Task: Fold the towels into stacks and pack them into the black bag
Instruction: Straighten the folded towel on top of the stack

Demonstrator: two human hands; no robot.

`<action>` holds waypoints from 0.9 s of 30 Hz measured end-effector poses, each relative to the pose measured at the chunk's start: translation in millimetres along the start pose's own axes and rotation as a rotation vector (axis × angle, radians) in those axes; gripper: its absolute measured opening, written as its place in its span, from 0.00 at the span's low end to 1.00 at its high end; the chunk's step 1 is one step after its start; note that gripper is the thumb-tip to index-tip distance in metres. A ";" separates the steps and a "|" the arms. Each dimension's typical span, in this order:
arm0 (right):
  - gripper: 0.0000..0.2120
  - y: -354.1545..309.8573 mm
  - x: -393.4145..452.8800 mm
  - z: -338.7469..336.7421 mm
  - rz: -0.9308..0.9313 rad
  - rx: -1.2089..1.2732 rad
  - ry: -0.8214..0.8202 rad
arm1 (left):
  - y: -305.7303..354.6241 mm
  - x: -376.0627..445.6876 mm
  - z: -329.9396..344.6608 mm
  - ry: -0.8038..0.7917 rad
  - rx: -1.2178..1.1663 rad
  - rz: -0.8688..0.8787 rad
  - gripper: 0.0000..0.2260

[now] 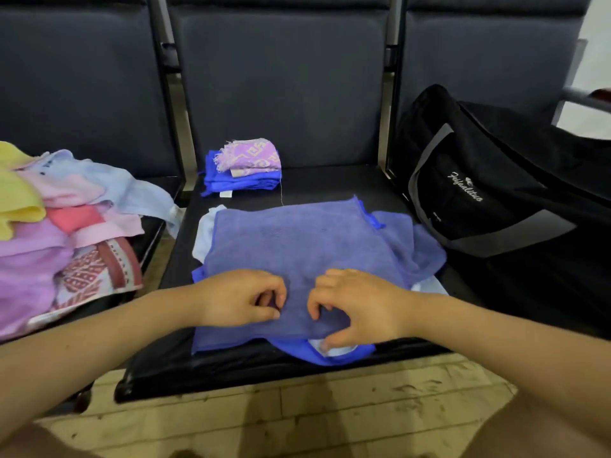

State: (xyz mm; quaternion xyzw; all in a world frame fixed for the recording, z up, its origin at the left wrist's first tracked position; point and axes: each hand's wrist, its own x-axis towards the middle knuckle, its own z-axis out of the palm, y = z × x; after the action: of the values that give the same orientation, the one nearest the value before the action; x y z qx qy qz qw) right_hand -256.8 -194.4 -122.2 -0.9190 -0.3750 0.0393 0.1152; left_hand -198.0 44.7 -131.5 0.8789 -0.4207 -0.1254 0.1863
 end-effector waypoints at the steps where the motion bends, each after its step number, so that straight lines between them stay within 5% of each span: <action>1: 0.16 0.5 0.1 0.5 -0.002 0.011 0.012 | -1.3 -1.8 3.7 0.011 -0.025 0.003 0.12; 4: 0.07 1.7 1.2 -2.9 0.006 0.053 0.074 | -0.3 -4.1 4.0 0.068 -0.057 0.019 0.16; 7: 0.09 0.7 4.7 -8.3 0.096 0.071 0.098 | 7.9 -7.8 3.0 0.084 -0.064 0.019 0.26; 12: 0.05 1.2 9.5 -19.8 0.144 0.050 0.099 | 14.4 -4.0 -0.9 0.162 0.187 0.045 0.08; 16: 0.04 11.1 5.1 -41.7 0.208 -0.034 0.030 | -2.0 -11.2 -25.8 0.319 0.359 -0.029 0.20; 19: 0.04 32.9 -3.8 -54.6 0.339 -0.019 0.124 | -14.2 -20.9 -40.3 0.359 0.565 -0.035 0.24; 23: 0.06 50.9 -14.0 -53.6 0.474 0.252 0.355 | -19.3 -29.8 -46.9 0.452 0.152 -0.139 0.16; 27: 0.11 42.1 -19.8 -55.7 0.477 0.268 0.387 | -14.3 -34.8 -51.1 0.597 -0.125 -0.272 0.12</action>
State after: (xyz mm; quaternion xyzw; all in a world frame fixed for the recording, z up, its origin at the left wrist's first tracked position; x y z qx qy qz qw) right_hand -233.5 -247.6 -78.6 -0.9480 -0.1122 -0.0614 0.2916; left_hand -190.3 91.7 -89.6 0.9118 -0.2180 0.0883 0.3365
